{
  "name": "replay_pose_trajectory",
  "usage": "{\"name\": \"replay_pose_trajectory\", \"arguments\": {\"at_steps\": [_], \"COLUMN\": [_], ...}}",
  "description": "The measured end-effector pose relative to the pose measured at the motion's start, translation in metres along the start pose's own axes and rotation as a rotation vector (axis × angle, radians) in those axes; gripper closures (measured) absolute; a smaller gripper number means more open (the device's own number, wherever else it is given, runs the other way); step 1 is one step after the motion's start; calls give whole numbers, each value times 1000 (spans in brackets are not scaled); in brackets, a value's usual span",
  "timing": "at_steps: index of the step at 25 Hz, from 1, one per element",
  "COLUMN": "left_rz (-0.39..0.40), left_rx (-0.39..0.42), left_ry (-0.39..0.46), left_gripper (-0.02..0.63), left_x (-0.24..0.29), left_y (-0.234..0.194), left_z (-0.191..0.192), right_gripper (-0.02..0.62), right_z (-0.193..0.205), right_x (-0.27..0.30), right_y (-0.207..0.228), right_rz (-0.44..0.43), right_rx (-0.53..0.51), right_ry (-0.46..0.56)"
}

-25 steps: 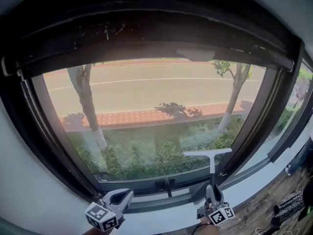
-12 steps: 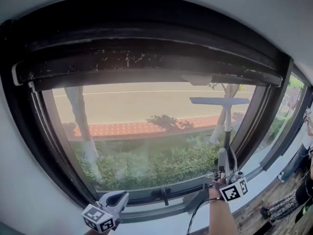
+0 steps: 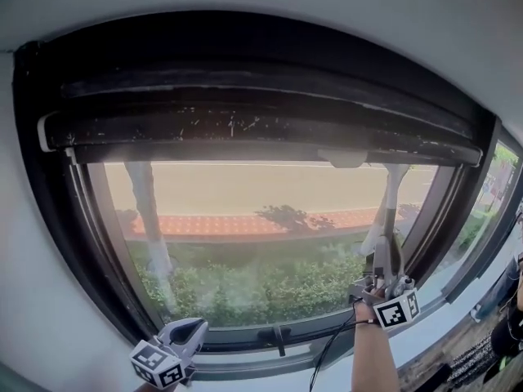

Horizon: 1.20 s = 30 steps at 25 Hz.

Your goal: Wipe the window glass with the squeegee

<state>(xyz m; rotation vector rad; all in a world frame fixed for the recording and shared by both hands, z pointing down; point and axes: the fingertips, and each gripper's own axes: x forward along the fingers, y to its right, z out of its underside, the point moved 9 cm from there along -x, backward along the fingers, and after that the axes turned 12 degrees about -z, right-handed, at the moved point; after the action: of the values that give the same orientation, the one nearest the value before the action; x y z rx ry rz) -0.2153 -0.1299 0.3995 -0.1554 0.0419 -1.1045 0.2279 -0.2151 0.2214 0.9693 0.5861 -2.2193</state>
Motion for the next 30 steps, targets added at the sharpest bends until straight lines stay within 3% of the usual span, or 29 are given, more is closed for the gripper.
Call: {"name": "replay_pose_trajectory", "arguments": {"at_steps": [8, 13, 30], "left_rz": [-16, -28, -64], "left_rx": [-3, -8, 6], "left_ry": [-2, -4, -44], "left_gripper": [601, 601, 601], "left_x": [-2, -10, -30], "left_y": [-3, -6, 6], "left_z": [-5, 2, 24], "right_gripper": [491, 492, 492], "right_z": [-4, 9, 38], "right_x": [24, 30, -27], "right_y": [8, 6, -19], "right_rz": [-58, -46, 30], "right_rx": [40, 76, 140], "right_ry": [86, 31, -34]}}
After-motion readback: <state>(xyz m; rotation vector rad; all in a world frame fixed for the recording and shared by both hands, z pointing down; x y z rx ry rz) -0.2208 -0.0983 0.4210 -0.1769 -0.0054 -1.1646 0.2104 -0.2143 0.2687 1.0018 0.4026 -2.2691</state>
